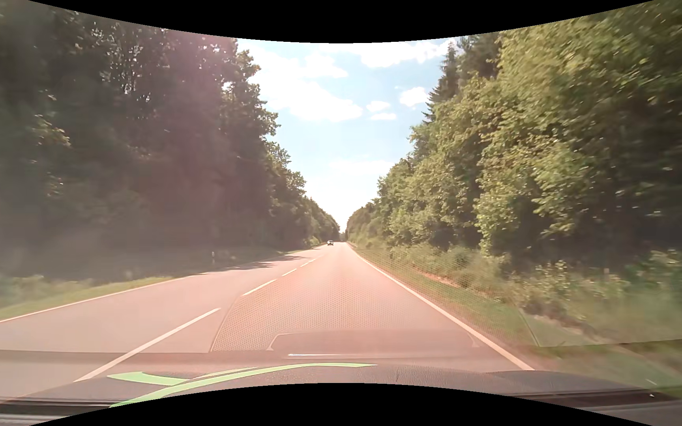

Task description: Follow the waypoints while adhering to traffic rules and regulations

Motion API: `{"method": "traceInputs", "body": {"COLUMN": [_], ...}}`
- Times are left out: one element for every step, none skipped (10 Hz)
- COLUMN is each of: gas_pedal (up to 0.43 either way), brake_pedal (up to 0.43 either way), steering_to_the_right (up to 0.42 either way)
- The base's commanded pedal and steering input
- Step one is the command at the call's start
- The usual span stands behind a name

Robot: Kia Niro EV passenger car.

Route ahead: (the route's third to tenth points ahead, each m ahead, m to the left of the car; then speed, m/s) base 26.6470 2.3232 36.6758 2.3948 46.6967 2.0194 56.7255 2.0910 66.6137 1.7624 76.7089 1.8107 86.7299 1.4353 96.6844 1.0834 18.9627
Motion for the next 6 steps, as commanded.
{"method": "traceInputs", "body": {"gas_pedal": [0.118, 0.118, 0.118, 0.118, 0.118, 0.118], "brake_pedal": [0.0, 0.0, 0.0, 0.0, 0.0, 0.0], "steering_to_the_right": [-0.001, -0.001, -0.001, -0.001, 0.0, 0.0]}}
